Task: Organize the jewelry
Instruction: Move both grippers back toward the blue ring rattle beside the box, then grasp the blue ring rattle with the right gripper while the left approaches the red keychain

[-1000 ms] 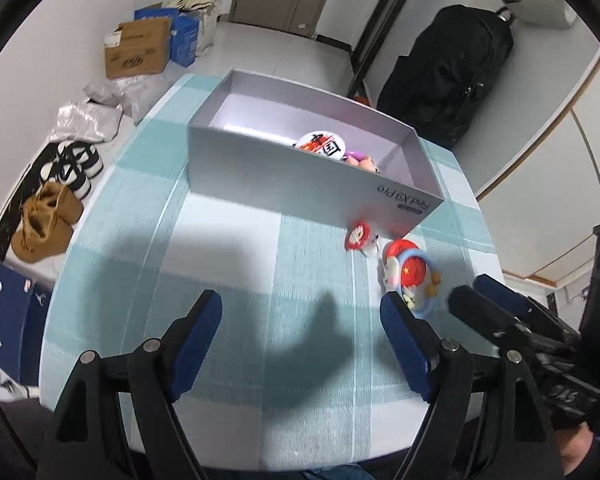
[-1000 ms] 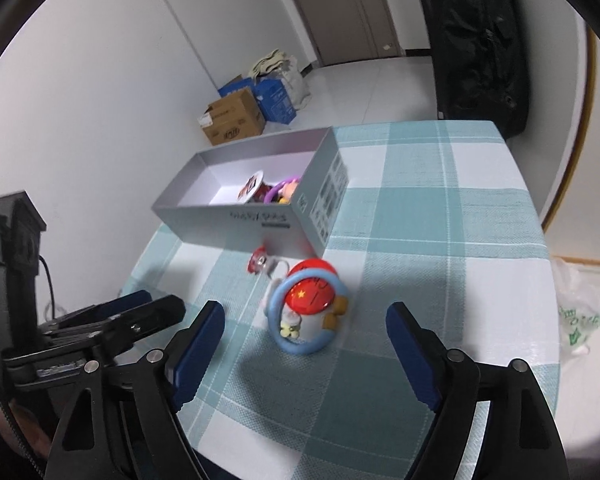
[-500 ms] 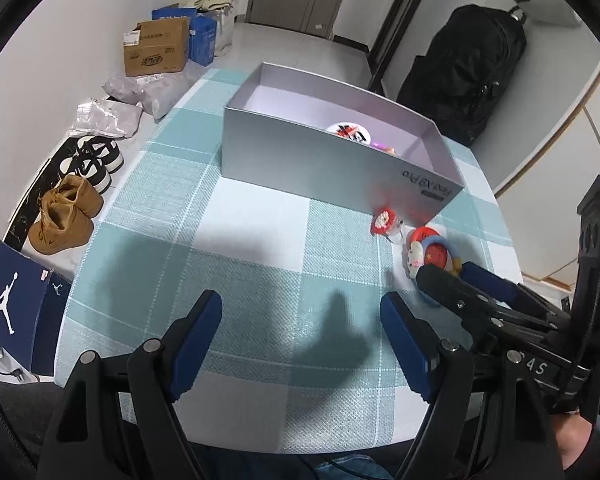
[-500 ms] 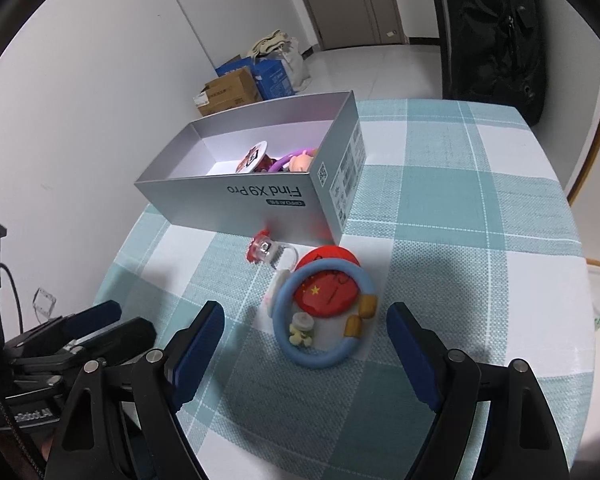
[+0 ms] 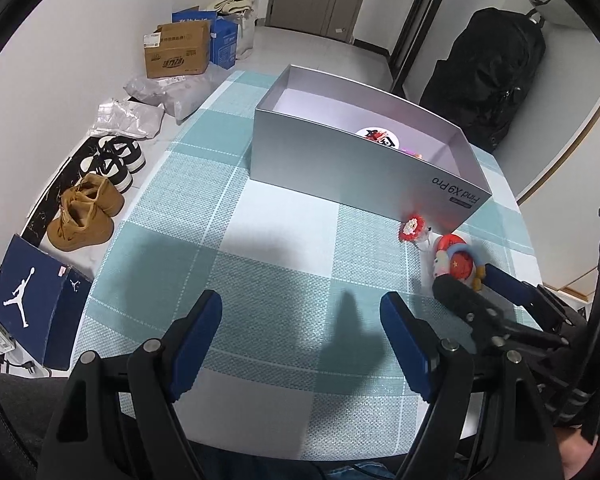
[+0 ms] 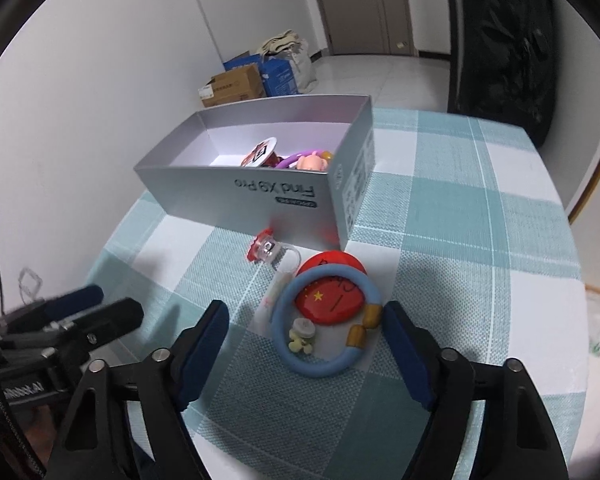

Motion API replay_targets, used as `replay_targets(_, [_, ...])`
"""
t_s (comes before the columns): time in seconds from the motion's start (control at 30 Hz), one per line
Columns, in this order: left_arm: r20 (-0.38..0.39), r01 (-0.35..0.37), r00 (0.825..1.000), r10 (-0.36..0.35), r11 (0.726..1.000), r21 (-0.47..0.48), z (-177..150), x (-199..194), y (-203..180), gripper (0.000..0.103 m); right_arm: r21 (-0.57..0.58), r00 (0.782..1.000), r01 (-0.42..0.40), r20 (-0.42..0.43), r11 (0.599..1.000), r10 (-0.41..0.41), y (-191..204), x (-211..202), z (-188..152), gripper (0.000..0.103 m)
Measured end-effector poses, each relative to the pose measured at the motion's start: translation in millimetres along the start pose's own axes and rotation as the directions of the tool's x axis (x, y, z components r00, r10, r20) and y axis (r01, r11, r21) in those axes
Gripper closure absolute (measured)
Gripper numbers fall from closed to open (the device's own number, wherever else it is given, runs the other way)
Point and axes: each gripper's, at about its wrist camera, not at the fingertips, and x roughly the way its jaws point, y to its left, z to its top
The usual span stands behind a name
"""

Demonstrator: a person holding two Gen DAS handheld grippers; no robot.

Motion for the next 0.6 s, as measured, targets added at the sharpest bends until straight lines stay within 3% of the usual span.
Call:
replay_targets(0.13, [-0.001,0.0,1.0,0.0,1.0,-0.007,1,1,1,0.025,-0.046,0.998,0.065,0.002,0.997,-0.065,5,1,-3,0.044])
replay_targets(0.2, [-0.004,0.003,1.0,-0.003,1.0,-0.016,2,2,2,0.025,-0.058,0.997,0.071,0.001,0.996,-0.071,5,1,-4,0.044])
replay_targets(0.5, [0.005,0.021,1.0,-0.021,1.0,0.003,1,2,-7,0.025,0.004,1.0,0.011,-0.003,1.0,-0.011,-11,-8,-6,0.044])
replay_targets(0.6, [0.0,0.062,0.998,-0.062,0.998,0.003,1,2,-6,0.025,0.068,0.999,-0.044,0.007,0.997,0.044,-18,-16,-3,0.044])
